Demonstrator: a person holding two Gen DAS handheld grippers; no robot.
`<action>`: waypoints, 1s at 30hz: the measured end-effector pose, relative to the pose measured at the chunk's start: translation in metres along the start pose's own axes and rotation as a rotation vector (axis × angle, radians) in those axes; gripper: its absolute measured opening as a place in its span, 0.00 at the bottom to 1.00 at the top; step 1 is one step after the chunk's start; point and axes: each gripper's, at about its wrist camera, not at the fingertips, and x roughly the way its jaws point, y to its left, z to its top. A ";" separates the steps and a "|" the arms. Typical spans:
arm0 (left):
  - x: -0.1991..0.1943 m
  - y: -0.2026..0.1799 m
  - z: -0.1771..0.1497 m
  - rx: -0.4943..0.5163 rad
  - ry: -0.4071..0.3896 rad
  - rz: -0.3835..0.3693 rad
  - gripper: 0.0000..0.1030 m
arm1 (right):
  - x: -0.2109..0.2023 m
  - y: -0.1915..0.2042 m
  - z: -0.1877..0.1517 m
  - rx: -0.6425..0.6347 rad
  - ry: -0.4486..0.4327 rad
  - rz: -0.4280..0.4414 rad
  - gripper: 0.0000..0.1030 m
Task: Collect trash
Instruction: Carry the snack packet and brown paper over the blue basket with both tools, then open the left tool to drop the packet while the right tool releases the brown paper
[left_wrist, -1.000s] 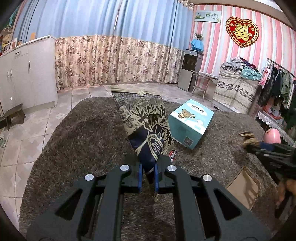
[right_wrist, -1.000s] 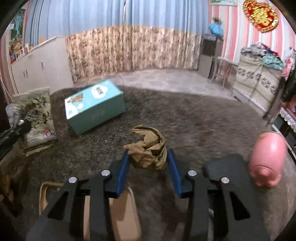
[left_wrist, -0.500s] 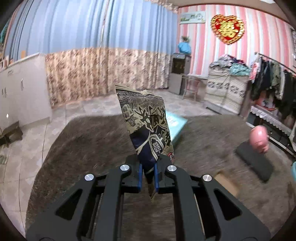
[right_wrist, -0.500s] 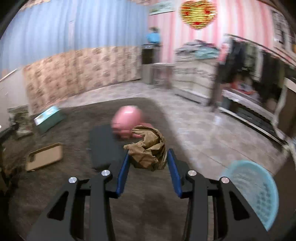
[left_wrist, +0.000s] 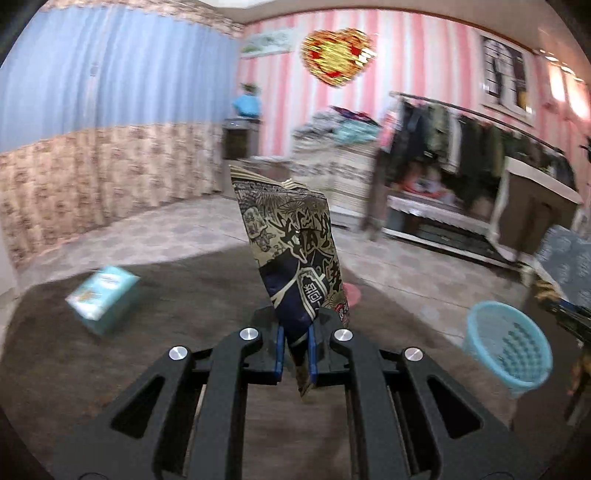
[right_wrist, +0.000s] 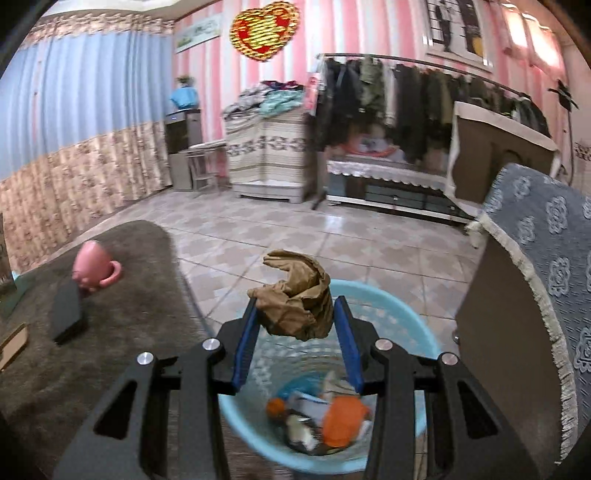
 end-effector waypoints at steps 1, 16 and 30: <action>0.006 -0.017 -0.002 0.006 0.011 -0.029 0.08 | 0.002 -0.007 0.000 0.007 -0.001 -0.011 0.40; 0.081 -0.219 -0.055 0.192 0.159 -0.338 0.08 | 0.028 -0.099 -0.017 0.151 0.057 -0.115 0.40; 0.107 -0.282 -0.055 0.272 0.147 -0.337 0.75 | 0.047 -0.111 -0.029 0.180 0.103 -0.096 0.40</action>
